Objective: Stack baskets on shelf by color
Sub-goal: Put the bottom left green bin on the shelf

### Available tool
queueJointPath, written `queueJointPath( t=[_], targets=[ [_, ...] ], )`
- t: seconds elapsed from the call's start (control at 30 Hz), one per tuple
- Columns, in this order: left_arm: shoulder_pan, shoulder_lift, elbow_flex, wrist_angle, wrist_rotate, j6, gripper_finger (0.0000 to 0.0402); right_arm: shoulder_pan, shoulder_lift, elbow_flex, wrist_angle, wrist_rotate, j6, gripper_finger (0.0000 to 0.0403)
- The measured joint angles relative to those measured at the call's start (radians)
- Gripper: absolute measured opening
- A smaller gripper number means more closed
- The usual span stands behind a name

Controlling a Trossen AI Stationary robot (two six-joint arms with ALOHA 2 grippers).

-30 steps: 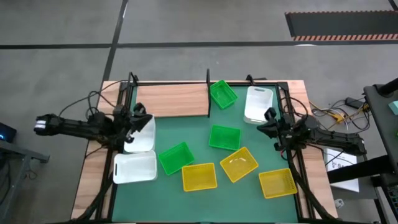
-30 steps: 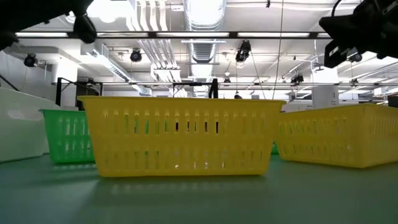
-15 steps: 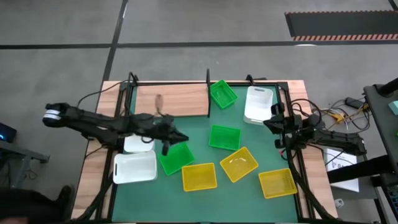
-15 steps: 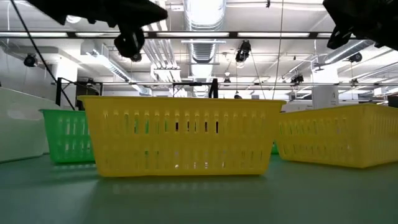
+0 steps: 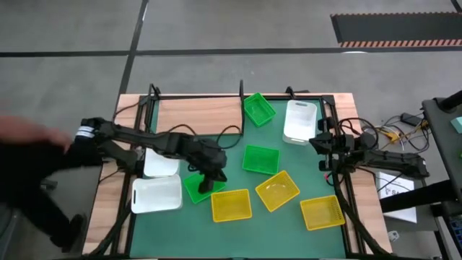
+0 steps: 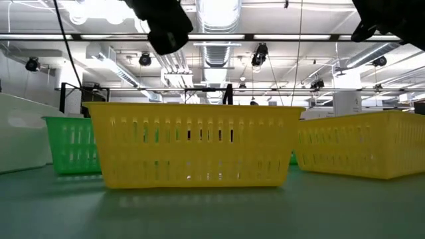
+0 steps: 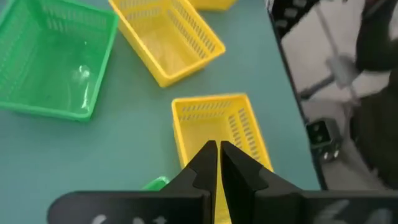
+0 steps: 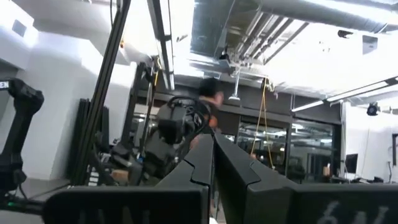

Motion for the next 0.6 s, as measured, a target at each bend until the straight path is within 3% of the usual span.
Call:
queueJointPath(
  t=[0.27,0.6],
  targets=[
    [0.0,0.024,0.076,-0.033,-0.007,0.207,0.0004,0.0,0.232,0.0,0.265,-0.02,0.011,0.0009],
    [-0.025,0.023,0.071,-0.069,-0.089,0.234,0.0004,0.001,0.451,0.002,0.452,-0.029,0.01,0.0009]
  ],
)
